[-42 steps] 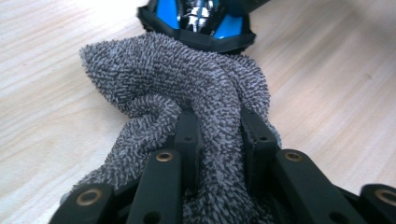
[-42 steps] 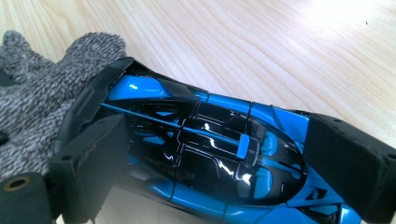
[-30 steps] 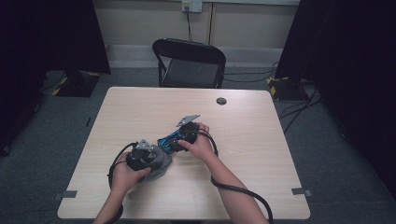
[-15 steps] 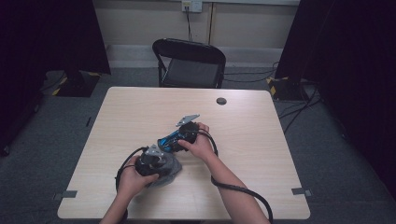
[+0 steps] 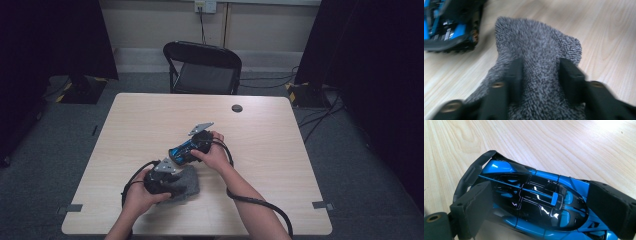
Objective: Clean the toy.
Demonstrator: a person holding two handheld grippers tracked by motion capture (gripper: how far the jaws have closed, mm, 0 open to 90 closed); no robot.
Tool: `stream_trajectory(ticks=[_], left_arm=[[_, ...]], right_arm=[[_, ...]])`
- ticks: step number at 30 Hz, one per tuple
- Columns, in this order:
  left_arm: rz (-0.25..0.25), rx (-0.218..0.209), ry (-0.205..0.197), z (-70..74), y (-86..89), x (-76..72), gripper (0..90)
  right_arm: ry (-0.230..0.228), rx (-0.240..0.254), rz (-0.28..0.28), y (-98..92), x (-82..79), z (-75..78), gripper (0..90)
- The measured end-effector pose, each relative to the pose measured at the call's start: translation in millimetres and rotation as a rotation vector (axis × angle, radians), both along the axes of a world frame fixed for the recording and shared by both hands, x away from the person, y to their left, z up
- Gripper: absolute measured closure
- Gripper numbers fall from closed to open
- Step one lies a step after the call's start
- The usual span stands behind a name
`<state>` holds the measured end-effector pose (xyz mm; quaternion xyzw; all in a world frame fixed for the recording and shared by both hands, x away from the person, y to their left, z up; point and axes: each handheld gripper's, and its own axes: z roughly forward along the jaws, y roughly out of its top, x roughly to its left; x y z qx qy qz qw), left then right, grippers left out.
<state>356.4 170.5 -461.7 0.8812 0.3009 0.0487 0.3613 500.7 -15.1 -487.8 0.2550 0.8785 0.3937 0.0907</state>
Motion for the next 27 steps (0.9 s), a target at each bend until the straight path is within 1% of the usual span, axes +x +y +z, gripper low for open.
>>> stream_trajectory(ticks=[3,4,6,8,9,10,12,14,15,17,18,20,23,25,26,27], left_arm=[[-0.011,0.011,-0.003,1.5,11.6,-3.7,42.2],[-0.019,0.018,0.007,0.3,14.4,-5.4,40.6],[-0.045,0.033,0.015,-4.6,17.3,-8.8,40.3],[-0.057,0.065,0.035,-10.8,17.4,-10.7,40.7],[-0.056,0.077,0.038,-13.5,17.1,-11.3,44.7],[-0.058,0.079,0.042,-13.9,16.8,-12.0,49.0],[-0.058,0.091,0.054,-12.3,16.2,-13.2,61.0],[-0.021,0.088,0.074,-10.6,16.4,-13.8,69.6],[-0.006,0.085,0.081,-9.4,16.9,-14.2,71.8],[0.024,0.076,0.093,-5.3,20.7,-14.4,74.5],[0.047,0.067,0.091,-2.4,24.6,-14.2,74.9],[0.091,0.035,0.087,5.6,36.0,-13.0,75.2],[0.184,-0.023,0.070,18.3,58.9,-7.0,75.3],[0.269,-0.057,0.054,26.0,74.8,1.4,75.3],[0.300,-0.066,0.039,29.4,81.2,7.0,75.2],[0.330,-0.079,0.033,32.3,86.6,13.4,75.1]], right_arm=[[0.000,0.001,0.003,-0.3,0.2,-0.1,7.0],[-0.001,0.001,0.003,-0.3,0.1,-0.2,7.0],[0.001,0.001,0.002,-0.1,0.1,0.0,7.0],[0.005,-0.001,-0.002,0.5,-0.1,0.3,7.0],[0.005,-0.001,-0.001,0.4,0.0,0.4,7.0],[0.002,-0.001,0.000,0.3,0.0,0.2,7.0],[-0.001,0.002,0.002,-0.1,-0.1,-0.2,7.0],[-0.001,0.005,0.000,-0.3,-0.4,-0.4,7.0],[-0.001,0.006,0.000,-0.3,-0.5,-0.5,7.0],[-0.002,0.006,0.000,-0.3,-0.4,-0.5,7.0],[-0.001,0.006,0.002,-0.5,-0.4,-0.5,7.0],[-0.006,0.011,0.002,-0.9,-0.5,-1.0,7.0],[-0.005,0.013,0.000,-1.3,-0.6,-1.1,7.0],[-0.004,0.011,0.003,-1.2,-0.2,-0.9,7.1],[-0.002,0.013,0.001,-1.0,-0.4,-0.9,7.1],[-0.002,0.014,0.000,-1.2,-0.6,-1.0,7.1]])
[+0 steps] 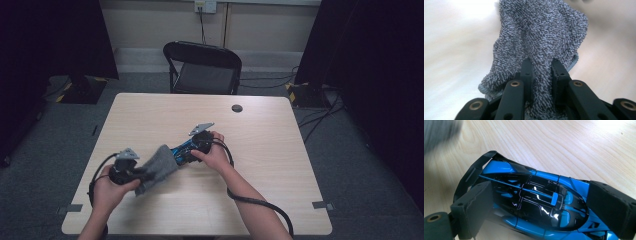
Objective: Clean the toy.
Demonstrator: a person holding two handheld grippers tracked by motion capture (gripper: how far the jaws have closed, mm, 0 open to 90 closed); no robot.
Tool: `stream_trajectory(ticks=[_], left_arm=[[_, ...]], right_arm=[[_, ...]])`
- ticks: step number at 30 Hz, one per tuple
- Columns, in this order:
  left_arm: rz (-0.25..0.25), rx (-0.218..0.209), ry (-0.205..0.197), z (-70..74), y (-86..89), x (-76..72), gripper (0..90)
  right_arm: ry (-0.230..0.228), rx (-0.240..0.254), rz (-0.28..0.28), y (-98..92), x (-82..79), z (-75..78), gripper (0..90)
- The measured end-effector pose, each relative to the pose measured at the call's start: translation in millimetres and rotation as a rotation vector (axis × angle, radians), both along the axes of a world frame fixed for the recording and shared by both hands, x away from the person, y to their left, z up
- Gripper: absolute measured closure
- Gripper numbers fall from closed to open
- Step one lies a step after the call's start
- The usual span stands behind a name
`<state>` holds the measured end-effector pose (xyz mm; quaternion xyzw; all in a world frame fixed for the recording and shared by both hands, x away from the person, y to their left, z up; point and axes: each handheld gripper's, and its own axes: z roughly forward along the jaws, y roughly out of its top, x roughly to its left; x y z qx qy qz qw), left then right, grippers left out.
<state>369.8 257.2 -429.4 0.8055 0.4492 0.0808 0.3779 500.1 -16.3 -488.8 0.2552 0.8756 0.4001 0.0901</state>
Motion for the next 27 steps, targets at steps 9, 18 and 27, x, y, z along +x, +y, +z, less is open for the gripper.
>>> stream_trajectory(ticks=[9,18,27], left_arm=[[0.087,0.002,-0.020,1.4,-3.3,64.5,74.6],[0.067,0.062,0.005,-5.8,-35.9,125.3,74.4],[0.012,0.096,0.040,-27.4,-71.7,168.1,73.9]], right_arm=[[-0.010,0.014,-0.002,-1.3,-0.6,-1.5,7.1],[-0.013,0.023,-0.003,-2.2,-1.1,-2.3,7.2],[-0.009,0.011,0.007,-1.1,0.3,-1.2,7.2]])
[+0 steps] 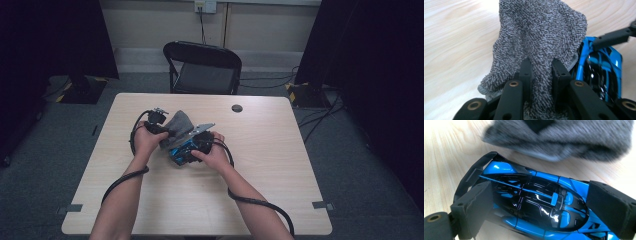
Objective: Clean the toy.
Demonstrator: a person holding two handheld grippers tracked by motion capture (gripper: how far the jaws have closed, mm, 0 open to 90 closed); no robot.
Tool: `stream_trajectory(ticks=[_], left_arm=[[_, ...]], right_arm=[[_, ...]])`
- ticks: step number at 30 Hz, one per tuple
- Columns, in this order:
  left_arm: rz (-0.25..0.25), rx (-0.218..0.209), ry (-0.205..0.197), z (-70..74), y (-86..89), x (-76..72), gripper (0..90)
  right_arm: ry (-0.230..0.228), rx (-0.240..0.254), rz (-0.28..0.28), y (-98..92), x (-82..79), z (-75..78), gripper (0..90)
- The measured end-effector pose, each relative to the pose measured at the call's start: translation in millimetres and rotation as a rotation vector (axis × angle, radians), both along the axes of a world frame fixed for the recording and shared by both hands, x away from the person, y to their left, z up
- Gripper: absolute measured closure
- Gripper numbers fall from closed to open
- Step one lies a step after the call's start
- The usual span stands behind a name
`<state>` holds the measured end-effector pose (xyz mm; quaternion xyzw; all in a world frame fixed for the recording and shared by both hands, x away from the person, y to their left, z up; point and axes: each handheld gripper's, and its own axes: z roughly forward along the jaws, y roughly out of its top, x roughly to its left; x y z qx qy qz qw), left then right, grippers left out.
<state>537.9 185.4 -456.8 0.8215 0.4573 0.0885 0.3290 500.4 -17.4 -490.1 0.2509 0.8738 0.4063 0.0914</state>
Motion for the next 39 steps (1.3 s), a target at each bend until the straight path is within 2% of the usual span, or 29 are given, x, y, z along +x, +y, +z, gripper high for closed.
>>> stream_trajectory(ticks=[3,5,9,12,14,16,17,19,20,21,23,24,26,27,28,29,31,34,39], left_arm=[[-0.019,-0.006,-0.003,-6.2,-8.8,8.1,73.7],[-0.043,-0.009,0.009,-10.4,-14.1,12.1,73.2],[-0.051,0.004,0.006,-16.6,-20.2,13.2,63.5],[-0.022,0.001,-0.043,-13.2,-17.7,11.7,52.0],[-0.020,-0.008,-0.056,-9.5,-13.9,9.9,47.8],[-0.010,-0.026,-0.029,-10.2,-11.6,7.7,45.0],[-0.011,-0.004,-0.024,-11.8,-10.9,6.3,44.6],[-0.012,-0.001,-0.015,-16.3,-9.0,3.9,44.6],[-0.016,-0.009,0.000,-19.3,-8.8,3.0,44.7],[-0.026,0.000,-0.002,-22.0,-8.0,2.5,46.0],[-0.046,-0.007,0.000,-27.0,-7.7,1.7,57.4],[-0.045,-0.007,-0.001,-27.4,-8.2,2.2,60.4],[-0.063,0.012,0.008,-23.8,-10.2,4.6,68.3],[-0.076,0.029,-0.007,-20.9,-12.1,6.1,71.5],[-0.089,0.027,-0.027,-18.6,-14.4,7.3,74.4],[-0.112,0.025,-0.027,-17.9,-17.8,8.2,75.7],[-0.162,0.075,-0.030,-19.1,-25.6,8.7,76.1],[-0.165,0.079,-0.032,-19.4,-28.8,9.4,76.8],[-0.188,0.084,-0.019,-17.2,-24.4,6.5,77.8]], right_arm=[[0.004,-0.004,0.000,0.5,0.0,0.5,7.2],[0.003,-0.003,0.000,0.5,-0.1,0.4,7.1],[0.005,-0.007,0.002,1.0,0.3,0.8,7.1],[0.002,-0.002,0.000,0.6,-0.1,0.2,7.1],[-0.003,0.003,-0.001,0.0,-0.5,-0.4,7.1],[-0.002,0.002,-0.002,0.2,-0.5,-0.3,7.1],[0.002,-0.001,-0.002,0.6,-0.4,0.2,7.1],[0.005,-0.009,0.001,1.1,0.2,0.9,7.1],[0.005,-0.009,0.001,1.1,0.3,0.9,7.1],[0.005,-0.012,0.001,1.2,0.3,1.1,7.1],[0.005,-0.007,-0.002,1.1,-0.2,0.7,7.1],[0.004,-0.006,-0.003,1.0,-0.4,0.6,7.0],[0.004,-0.003,-0.005,0.9,-0.6,0.4,7.0],[0.003,-0.004,-0.004,0.9,-0.6,0.4,7.0],[0.004,-0.006,-0.004,1.1,-0.5,0.6,7.0],[0.005,-0.008,-0.004,1.5,-0.6,0.7,6.9],[0.005,-0.008,-0.005,1.4,-0.6,0.7,6.9],[0.004,-0.005,-0.007,1.1,-0.8,0.4,6.9],[0.004,-0.006,-0.005,1.2,-0.7,0.5,6.9]])
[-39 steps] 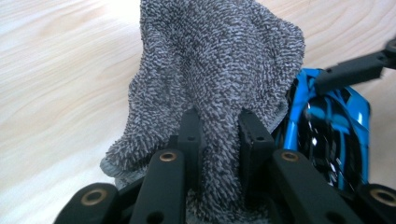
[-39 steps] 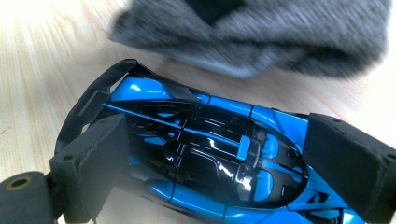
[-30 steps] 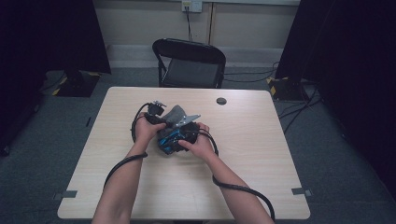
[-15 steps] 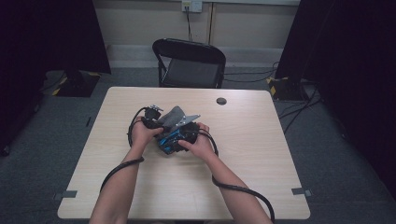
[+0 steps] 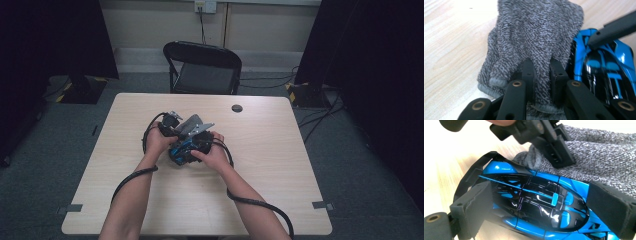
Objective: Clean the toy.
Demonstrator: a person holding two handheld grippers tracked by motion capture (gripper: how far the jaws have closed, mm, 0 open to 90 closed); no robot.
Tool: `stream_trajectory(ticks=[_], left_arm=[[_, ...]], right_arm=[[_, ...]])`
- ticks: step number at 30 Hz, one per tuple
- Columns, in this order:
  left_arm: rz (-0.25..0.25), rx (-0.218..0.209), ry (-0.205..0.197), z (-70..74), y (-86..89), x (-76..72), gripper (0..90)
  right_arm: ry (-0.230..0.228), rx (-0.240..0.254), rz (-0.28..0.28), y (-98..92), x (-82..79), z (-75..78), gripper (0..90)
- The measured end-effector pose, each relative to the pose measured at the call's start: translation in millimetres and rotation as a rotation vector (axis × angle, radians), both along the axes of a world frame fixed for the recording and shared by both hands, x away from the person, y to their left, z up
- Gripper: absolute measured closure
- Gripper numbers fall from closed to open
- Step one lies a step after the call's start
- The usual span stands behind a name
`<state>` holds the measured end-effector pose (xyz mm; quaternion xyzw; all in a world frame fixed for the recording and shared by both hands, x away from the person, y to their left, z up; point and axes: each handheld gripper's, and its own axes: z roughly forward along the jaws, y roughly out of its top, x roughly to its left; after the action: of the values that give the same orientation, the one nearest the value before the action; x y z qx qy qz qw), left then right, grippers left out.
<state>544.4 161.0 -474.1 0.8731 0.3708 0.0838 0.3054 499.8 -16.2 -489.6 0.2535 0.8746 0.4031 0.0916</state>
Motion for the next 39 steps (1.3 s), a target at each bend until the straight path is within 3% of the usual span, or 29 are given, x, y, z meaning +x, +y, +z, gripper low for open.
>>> stream_trajectory(ticks=[21,39], left_arm=[[-0.041,-0.004,0.061,3.9,40.3,-20.4,78.1],[-0.053,-0.007,0.084,5.7,72.0,-52.1,78.1]], right_arm=[[0.004,-0.009,0.003,0.7,0.8,0.9,6.9],[0.007,-0.018,-0.003,1.4,0.4,1.6,6.8]])
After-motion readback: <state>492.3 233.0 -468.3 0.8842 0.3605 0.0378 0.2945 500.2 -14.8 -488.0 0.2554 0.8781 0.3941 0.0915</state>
